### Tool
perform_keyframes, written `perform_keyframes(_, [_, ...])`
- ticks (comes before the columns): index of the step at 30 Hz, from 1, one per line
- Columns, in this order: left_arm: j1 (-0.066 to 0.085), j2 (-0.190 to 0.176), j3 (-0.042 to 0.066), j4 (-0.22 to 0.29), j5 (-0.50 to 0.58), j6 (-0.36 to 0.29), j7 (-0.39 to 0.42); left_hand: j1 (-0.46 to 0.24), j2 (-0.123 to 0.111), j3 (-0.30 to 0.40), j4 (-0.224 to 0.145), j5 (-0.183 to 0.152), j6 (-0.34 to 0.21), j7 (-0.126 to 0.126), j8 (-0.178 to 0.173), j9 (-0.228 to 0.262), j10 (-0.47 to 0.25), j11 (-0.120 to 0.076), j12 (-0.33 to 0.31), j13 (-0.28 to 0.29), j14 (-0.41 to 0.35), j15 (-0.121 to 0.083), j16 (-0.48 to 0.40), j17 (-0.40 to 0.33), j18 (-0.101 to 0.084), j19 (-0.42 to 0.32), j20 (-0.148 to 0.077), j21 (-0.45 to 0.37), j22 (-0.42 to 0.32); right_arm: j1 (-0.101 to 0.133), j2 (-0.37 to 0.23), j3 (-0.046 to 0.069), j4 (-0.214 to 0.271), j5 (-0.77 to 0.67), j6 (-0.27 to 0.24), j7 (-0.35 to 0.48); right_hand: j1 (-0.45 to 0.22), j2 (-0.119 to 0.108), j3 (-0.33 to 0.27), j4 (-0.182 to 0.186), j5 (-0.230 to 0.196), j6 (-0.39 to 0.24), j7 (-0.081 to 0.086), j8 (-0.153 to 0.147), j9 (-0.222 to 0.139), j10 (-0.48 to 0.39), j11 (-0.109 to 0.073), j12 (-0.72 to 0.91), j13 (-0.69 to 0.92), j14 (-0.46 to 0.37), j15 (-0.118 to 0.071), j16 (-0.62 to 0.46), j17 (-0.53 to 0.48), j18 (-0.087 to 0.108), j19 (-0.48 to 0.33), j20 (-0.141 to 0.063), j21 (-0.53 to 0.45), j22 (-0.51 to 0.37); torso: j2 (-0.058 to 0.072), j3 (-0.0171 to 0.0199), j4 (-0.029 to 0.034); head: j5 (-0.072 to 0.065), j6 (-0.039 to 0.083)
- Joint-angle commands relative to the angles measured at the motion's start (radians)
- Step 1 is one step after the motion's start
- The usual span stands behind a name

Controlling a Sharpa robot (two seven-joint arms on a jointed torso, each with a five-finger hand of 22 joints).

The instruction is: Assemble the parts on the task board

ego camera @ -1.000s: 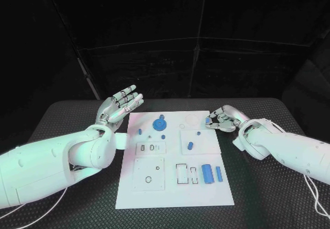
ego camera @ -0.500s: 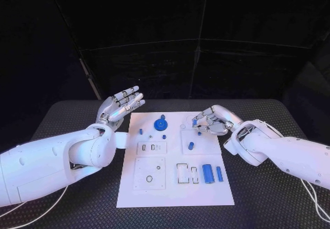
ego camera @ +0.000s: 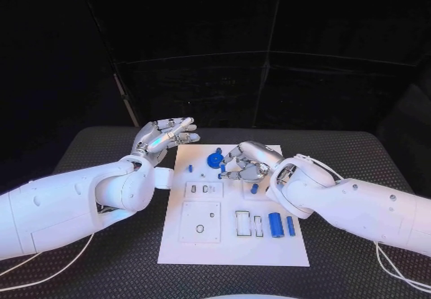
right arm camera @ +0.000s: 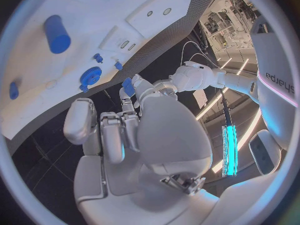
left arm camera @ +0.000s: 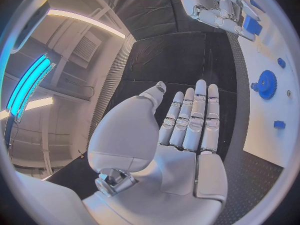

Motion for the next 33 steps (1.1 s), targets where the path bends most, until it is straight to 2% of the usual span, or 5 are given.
perform_keyframes(1, [0.004,0.003,0.001,-0.002,-0.011,0.057,-0.04,-0.01,0.006,0.001,-0.01,0.003,0.025,0.001,0.006,-0.001,0.038,-0.01,0.009,0.002,0.035,-0.012,0.011,0.01,0.016,0.025,-0.011,0.014,0.004,0.002,0.029,0.0,-0.016,-0.117,0.037,-0.098,-0.011,0.002,-0.001,0.0,0.002,0.043,-0.036,0.007,0.012,0.029,-0.008,0.001,0.152,0.106,-0.006,0.004,0.263,-0.012,0.001,-0.008,0.002,0.0,-0.005,-0.0028,0.0047,0.005,-0.004])
perform_keyframes(6, [0.006,0.005,0.001,-0.003,-0.011,0.074,-0.056,-0.011,0.012,0.013,-0.023,0.004,0.061,-0.018,0.011,-0.003,0.098,-0.031,0.016,0.006,0.085,-0.033,0.027,0.029,0.016,0.059,-0.029,0.034,0.01,0.002,0.091,-0.001,-0.054,-0.175,0.062,-0.146,-0.018,-0.002,-0.003,0.001,0.008,0.041,-0.035,0.005,0.011,0.031,-0.008,0.003,0.155,0.106,-0.007,0.004,0.263,-0.012,0.002,-0.009,0.003,0.001,-0.005,-0.0028,0.004,0.015,-0.007])
perform_keyframes(13, [0.007,0.009,0.001,-0.004,-0.011,0.082,-0.056,-0.011,0.013,0.017,-0.026,0.004,0.065,-0.019,0.009,-0.005,0.102,-0.033,0.012,0.004,0.086,-0.034,0.026,0.032,0.015,0.061,-0.032,0.036,0.01,0.0,0.149,-0.009,-0.086,-0.223,0.072,-0.183,-0.02,-0.003,-0.003,0.001,0.011,0.041,-0.035,0.004,0.011,0.032,-0.008,0.004,0.156,0.106,-0.007,0.004,0.263,-0.013,0.003,-0.009,0.004,0.003,-0.004,-0.0015,0.0035,0.024,-0.012])
perform_keyframes(19, [0.008,0.012,0.001,-0.004,-0.011,0.082,-0.05,-0.007,0.013,0.026,-0.033,0.004,0.072,-0.022,0.008,-0.006,0.109,-0.035,0.006,0.002,0.089,-0.036,0.025,0.036,0.014,0.063,-0.034,0.037,0.01,0.0,0.172,-0.025,-0.1,-0.241,0.09,-0.206,-0.025,-0.004,-0.003,0.002,0.016,0.041,-0.036,0.004,0.011,0.032,-0.008,0.004,0.157,0.106,-0.007,0.004,0.263,-0.013,0.004,-0.01,0.004,0.004,-0.004,-0.0006,0.0035,0.023,-0.011])
perform_keyframes(33, [0.008,0.014,0.001,-0.004,-0.011,0.079,-0.049,-0.019,0.009,0.031,-0.034,0.003,0.082,-0.024,0.005,-0.008,0.126,-0.038,0.0,0.0,0.096,-0.039,0.026,0.044,0.014,0.067,-0.037,0.041,0.01,-0.006,0.192,-0.04,-0.11,-0.248,0.128,-0.225,-0.03,-0.006,-0.005,0.004,0.019,0.042,-0.036,0.003,0.011,0.032,-0.008,0.003,0.156,0.106,-0.007,0.004,0.263,-0.013,0.004,-0.01,0.004,0.004,-0.004,0.0004,0.003,0.029,-0.021])
